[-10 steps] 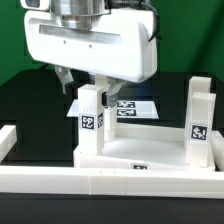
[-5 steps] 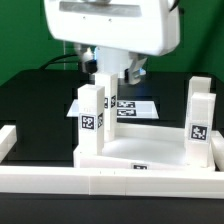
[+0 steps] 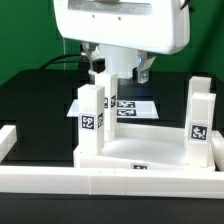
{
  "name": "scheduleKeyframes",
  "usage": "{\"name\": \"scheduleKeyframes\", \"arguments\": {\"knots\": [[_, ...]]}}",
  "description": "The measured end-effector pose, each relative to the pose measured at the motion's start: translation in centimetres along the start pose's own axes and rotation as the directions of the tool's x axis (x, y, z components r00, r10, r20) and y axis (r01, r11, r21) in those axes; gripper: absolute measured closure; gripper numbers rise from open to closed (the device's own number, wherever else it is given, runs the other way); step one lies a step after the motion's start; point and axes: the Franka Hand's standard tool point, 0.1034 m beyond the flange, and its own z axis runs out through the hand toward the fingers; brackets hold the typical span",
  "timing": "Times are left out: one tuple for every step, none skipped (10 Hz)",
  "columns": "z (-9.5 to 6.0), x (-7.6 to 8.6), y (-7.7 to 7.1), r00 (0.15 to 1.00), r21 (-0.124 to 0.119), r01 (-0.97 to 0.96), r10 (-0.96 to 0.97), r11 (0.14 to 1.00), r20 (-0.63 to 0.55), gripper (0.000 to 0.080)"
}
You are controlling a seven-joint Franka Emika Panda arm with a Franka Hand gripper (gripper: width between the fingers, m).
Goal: Assemble desk
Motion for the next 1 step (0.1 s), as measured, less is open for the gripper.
{"name": "scheduleKeyframes", "arguments": {"knots": [[0.01, 0.0, 0.0, 1.0, 0.0, 0.0, 0.0, 1.0, 0.0, 0.0151]]}}
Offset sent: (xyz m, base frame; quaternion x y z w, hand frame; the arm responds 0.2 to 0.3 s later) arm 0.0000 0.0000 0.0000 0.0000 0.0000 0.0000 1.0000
